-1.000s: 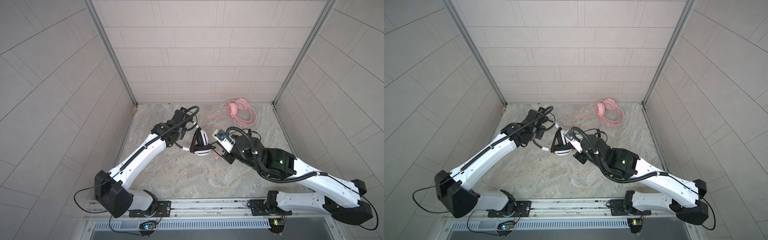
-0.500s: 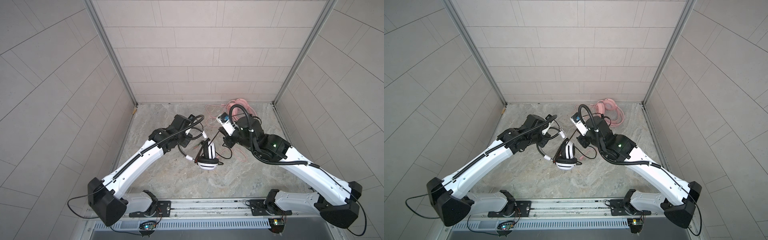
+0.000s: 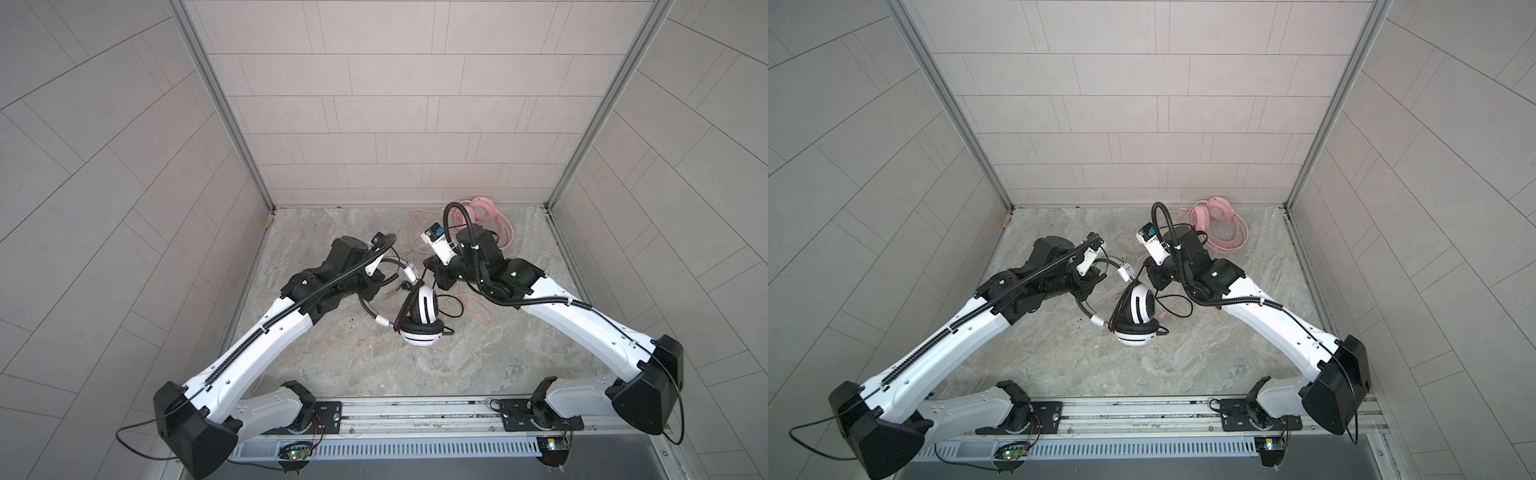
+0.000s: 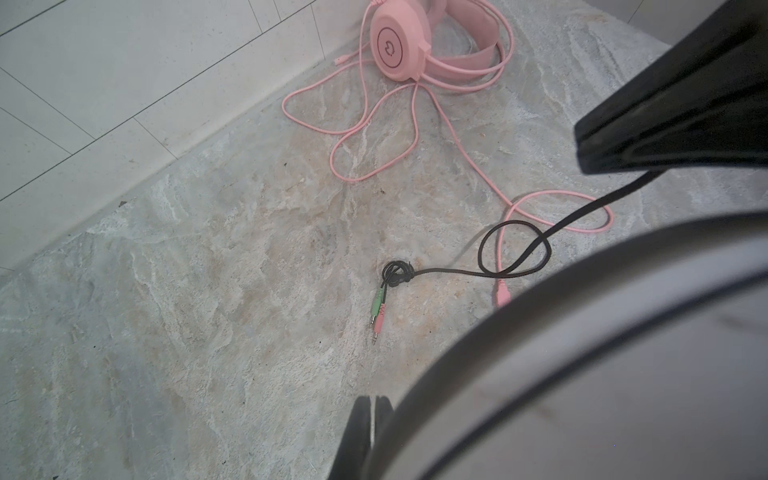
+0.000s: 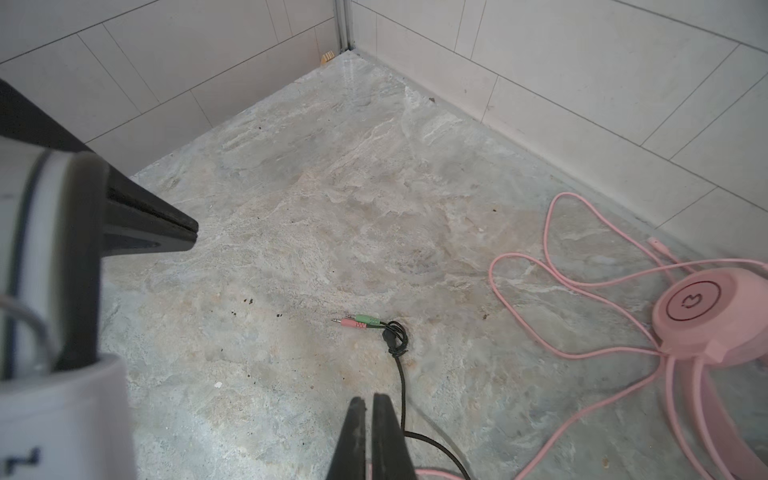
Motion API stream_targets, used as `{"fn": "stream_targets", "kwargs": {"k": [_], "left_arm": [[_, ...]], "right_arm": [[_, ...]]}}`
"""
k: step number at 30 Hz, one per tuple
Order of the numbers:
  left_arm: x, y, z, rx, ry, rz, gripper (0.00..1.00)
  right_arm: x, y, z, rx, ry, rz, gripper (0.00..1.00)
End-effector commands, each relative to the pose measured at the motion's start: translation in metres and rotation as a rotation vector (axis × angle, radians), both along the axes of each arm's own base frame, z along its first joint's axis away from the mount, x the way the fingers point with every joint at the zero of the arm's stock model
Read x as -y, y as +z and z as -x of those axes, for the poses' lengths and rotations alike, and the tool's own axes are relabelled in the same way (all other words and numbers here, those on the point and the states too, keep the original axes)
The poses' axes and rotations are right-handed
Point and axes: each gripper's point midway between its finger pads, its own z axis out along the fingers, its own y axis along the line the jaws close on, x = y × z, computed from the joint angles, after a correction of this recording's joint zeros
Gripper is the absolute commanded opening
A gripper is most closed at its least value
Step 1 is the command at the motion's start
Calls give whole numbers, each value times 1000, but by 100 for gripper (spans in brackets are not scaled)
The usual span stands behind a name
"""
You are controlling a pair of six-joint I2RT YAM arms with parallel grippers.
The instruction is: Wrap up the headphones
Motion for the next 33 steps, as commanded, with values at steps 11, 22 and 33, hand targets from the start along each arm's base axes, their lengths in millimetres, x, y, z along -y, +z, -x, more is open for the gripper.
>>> {"fn": "stream_targets", "kwargs": {"k": [11, 22, 33], "left_arm": [[43, 16, 37, -85, -246, 208, 0], [34, 37, 28, -75, -224, 347, 0], [29, 69, 23, -125, -193, 510, 0]], "right_arm": [[-15, -4, -28, -23, -32, -116, 7], [-34, -40, -28, -121, 37, -198, 22], [-43, -75, -43, -211, 72, -375, 29]]}}
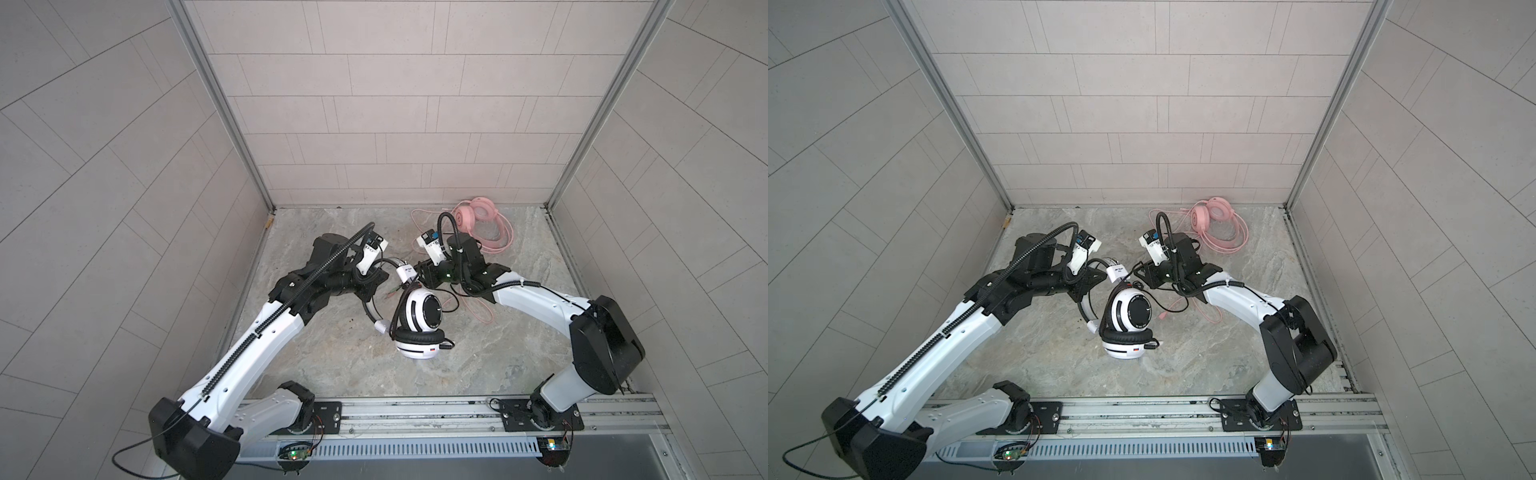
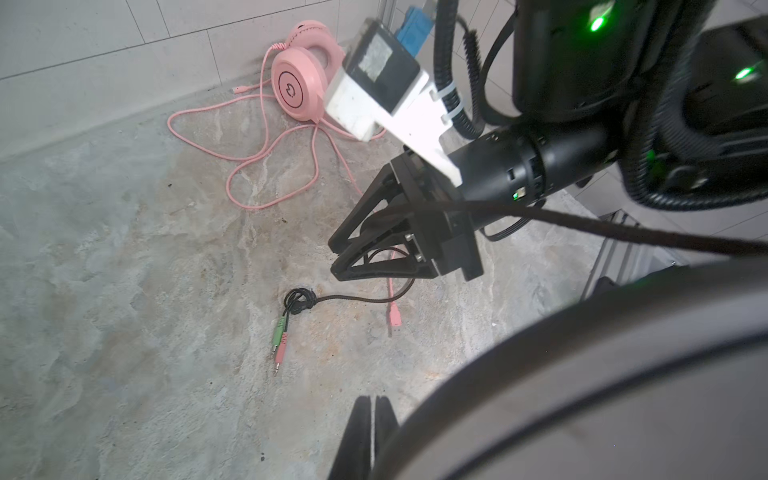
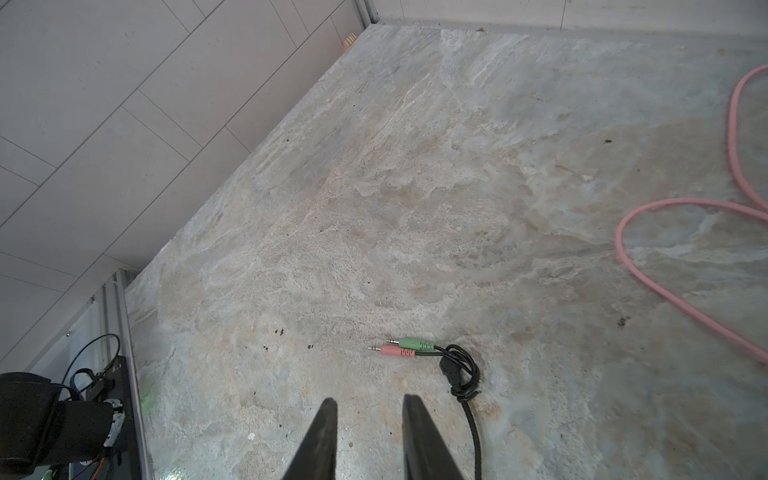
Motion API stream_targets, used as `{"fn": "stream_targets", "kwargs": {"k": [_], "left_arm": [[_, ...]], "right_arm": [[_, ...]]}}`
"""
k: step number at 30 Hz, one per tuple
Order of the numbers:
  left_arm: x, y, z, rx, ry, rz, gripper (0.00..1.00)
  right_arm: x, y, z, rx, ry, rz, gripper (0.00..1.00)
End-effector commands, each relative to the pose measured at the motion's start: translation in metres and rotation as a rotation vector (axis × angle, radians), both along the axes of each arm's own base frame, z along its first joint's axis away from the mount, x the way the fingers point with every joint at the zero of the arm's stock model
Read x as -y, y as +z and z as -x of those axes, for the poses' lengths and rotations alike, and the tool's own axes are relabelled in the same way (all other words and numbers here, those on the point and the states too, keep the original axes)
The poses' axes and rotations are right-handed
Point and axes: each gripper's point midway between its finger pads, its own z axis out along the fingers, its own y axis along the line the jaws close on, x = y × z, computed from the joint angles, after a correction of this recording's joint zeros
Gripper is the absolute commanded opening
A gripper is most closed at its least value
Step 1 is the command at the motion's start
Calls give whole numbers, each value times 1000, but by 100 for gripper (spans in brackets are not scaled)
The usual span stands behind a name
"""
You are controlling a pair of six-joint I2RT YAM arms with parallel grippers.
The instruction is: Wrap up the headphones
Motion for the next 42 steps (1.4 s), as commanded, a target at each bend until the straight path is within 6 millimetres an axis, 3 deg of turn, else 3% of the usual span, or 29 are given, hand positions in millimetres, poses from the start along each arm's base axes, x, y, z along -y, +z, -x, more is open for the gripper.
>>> {"fn": "stream_targets", "kwargs": {"k": [1, 15, 23, 27, 33, 39, 42], "left_arm": [[12, 53, 5, 14, -39, 197, 0], [10, 119, 18, -38, -28, 352, 0], [-4, 151, 4, -47, 58, 448, 0], [-14, 165, -7, -37, 118, 509, 0], [-50, 171, -41, -42, 356, 566, 0], [-104, 161, -78, -61, 697, 545, 0], [-140, 150, -91, -35, 898, 485, 0]], "right_arm": [[-14, 14, -3, 33, 32, -117, 29], [-35, -28, -21, -13, 48, -224, 29], [-35, -48, -15, -51, 52, -251, 13], [-37, -45, -6, -69, 65, -278, 8], [-39, -46, 20, -86, 63, -217, 8], [-40, -49, 66, -74, 77, -97, 8], [-40, -47, 90, -52, 98, -15, 9]]}}
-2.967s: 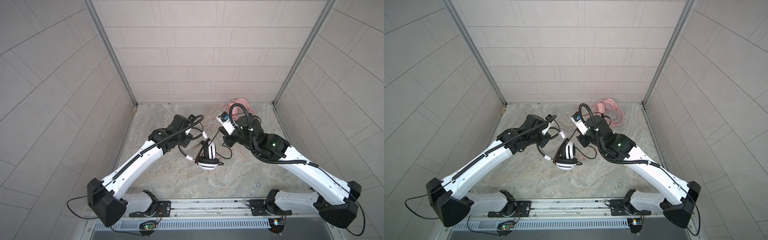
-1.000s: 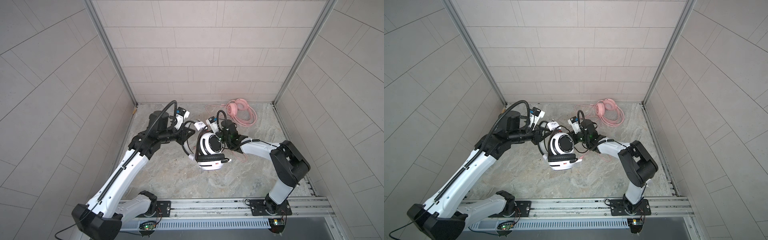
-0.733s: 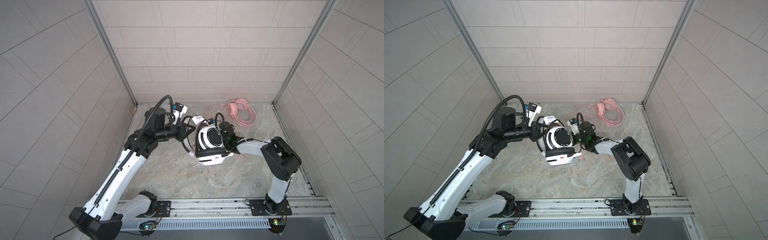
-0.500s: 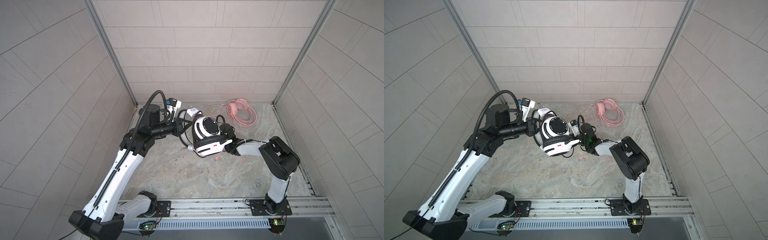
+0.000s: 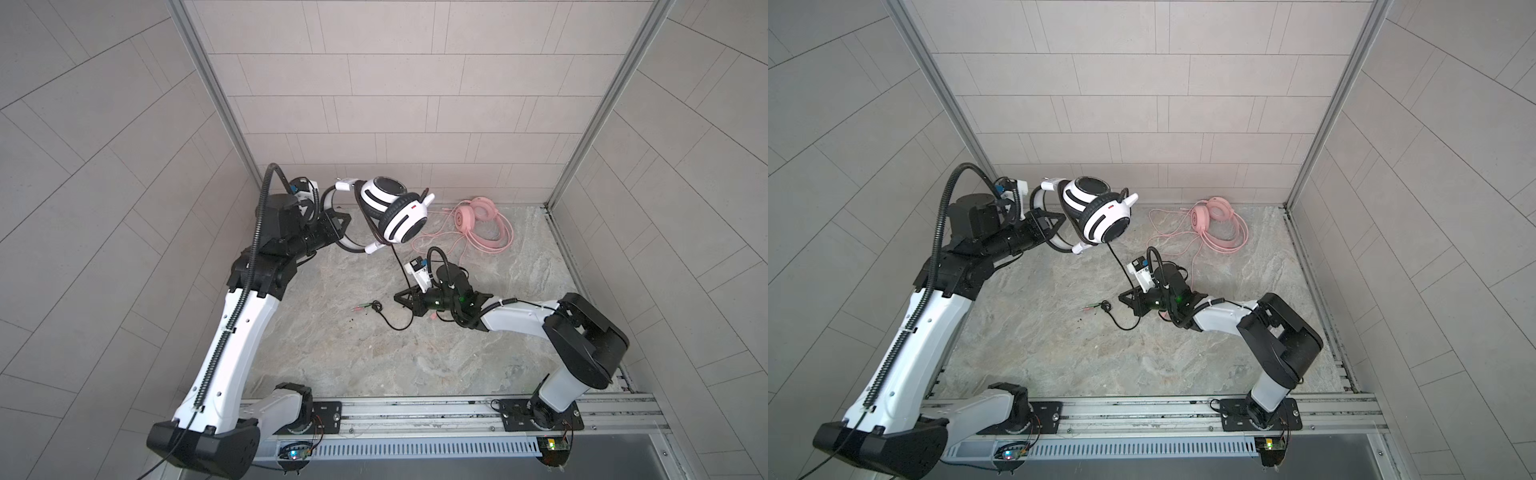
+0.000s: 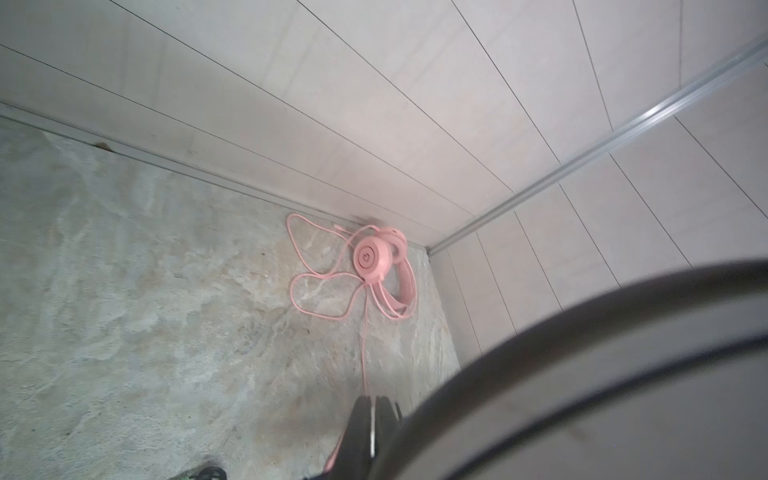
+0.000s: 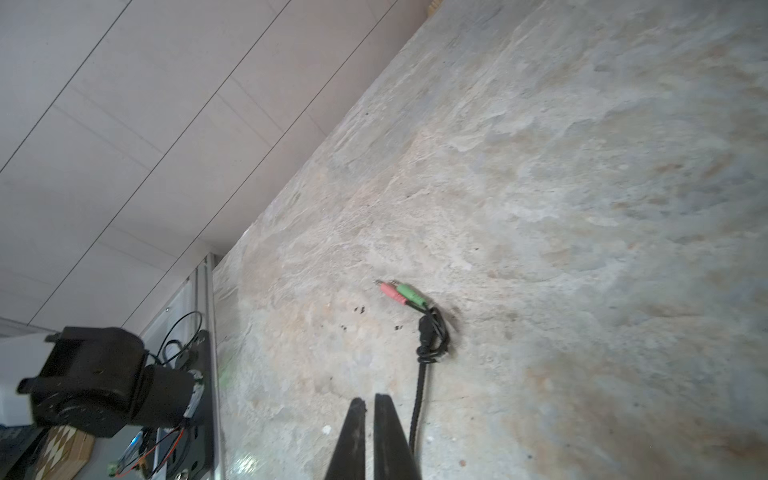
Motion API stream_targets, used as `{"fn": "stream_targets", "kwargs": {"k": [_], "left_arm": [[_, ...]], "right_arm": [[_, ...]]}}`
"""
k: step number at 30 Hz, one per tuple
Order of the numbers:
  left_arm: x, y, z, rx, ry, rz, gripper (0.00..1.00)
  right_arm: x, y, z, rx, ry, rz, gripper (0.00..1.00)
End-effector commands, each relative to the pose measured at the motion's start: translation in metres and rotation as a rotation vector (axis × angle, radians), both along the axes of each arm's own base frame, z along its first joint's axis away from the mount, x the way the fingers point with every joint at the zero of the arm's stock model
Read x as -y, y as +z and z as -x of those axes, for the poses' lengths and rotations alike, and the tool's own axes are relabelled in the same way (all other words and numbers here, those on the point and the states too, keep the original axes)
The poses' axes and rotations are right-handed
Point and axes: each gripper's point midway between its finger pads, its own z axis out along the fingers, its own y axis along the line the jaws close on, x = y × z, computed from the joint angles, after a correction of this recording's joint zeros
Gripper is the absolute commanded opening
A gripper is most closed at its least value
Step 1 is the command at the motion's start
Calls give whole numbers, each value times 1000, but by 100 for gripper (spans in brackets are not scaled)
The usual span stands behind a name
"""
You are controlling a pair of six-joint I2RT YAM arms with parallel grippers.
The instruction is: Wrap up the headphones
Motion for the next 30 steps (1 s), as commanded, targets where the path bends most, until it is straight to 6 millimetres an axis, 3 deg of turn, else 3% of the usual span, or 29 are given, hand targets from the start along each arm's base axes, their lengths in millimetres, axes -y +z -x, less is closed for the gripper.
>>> {"fn": "stream_targets", "kwargs": {"k": [1, 5, 13, 18, 30], "left_arm": [[-48, 21, -11, 32, 276, 19, 0], [-80, 7, -18, 15, 452, -27, 0], [-118, -16, -16, -3, 629, -169, 0], [-127, -26, -15, -15, 659, -201, 0], [-136, -44, -14, -49, 695, -255, 0]], "right_arm": [[12, -13, 22, 27, -13, 155, 9], [17, 0, 48, 128, 1, 273, 9], [33, 48, 78, 282, -3, 343, 9], [39, 75, 90, 335, -3, 333, 8], [46, 112, 113, 430, 12, 352, 8]]}}
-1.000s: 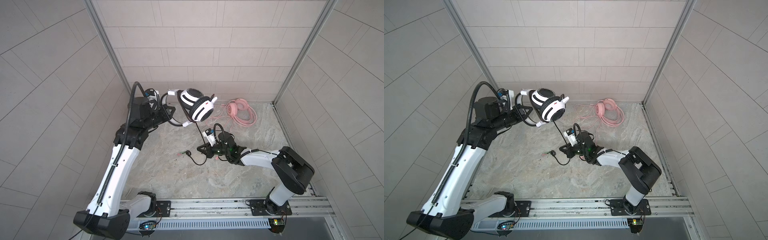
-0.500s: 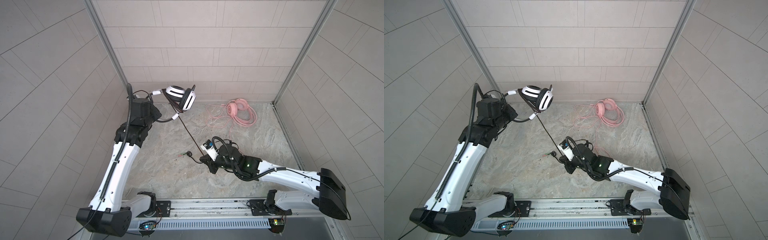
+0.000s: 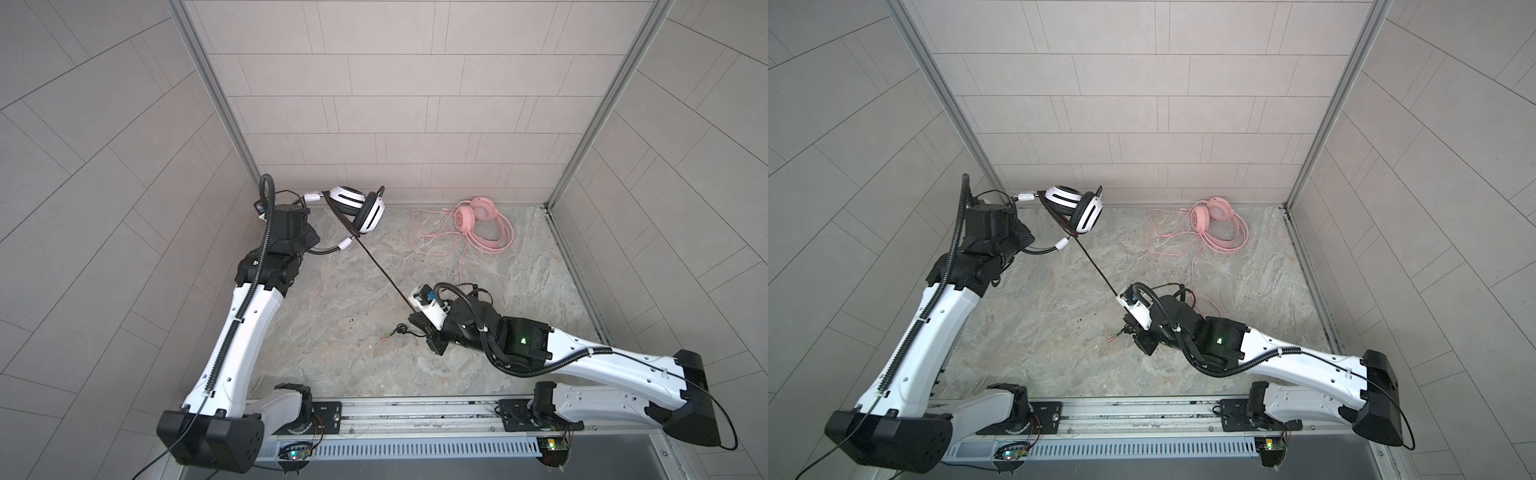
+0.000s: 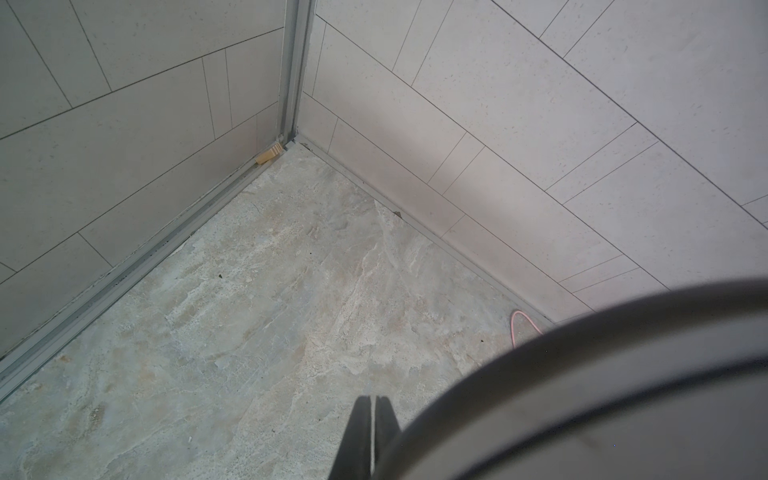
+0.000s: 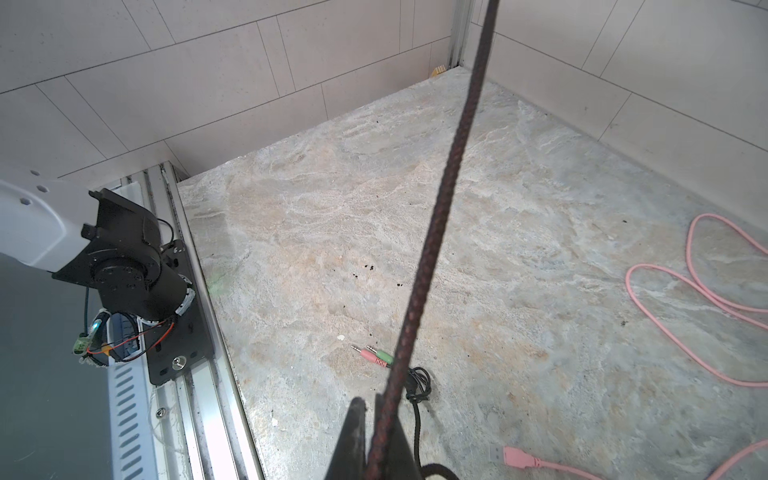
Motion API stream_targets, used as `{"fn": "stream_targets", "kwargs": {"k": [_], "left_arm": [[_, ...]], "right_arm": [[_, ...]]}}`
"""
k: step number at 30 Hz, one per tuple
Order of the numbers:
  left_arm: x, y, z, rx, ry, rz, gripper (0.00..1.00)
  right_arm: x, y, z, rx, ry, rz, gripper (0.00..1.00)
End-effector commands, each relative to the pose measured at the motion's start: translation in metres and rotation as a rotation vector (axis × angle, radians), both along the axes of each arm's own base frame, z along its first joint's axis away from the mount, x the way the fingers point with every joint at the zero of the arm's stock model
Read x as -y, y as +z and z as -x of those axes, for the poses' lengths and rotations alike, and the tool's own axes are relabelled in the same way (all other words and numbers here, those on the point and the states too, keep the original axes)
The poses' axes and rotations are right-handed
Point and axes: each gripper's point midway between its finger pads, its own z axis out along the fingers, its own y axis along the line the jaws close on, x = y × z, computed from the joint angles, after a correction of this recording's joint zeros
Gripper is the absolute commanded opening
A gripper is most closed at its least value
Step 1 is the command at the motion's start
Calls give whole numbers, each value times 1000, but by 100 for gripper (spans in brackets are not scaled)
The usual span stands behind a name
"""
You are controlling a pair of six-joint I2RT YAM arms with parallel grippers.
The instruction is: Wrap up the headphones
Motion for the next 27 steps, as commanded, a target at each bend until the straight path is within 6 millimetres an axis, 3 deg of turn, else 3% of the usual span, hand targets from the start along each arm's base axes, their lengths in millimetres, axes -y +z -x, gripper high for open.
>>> {"fn": "stream_targets", "kwargs": {"k": [1, 10, 14, 19, 22, 27], "left_arm": [[-17, 29, -3, 129, 90, -8, 0], [-5, -16, -6, 9, 15, -34, 0], [18, -44, -11, -112, -115, -156, 0], [49, -94, -11, -318, -277, -283, 0], [71, -104, -9, -359, -403, -300, 0], [96, -108, 0, -421, -535, -479, 0]], "right_arm": [[10, 12, 8, 38, 9, 39, 8], [4, 49, 14, 102, 39, 17, 8], [-1, 68, 15, 127, 57, -14, 7], [-2, 94, 3, 204, 33, 7, 7], [-3, 105, -4, 233, 19, 26, 6], [-1, 124, -16, 257, -1, 19, 6]]}}
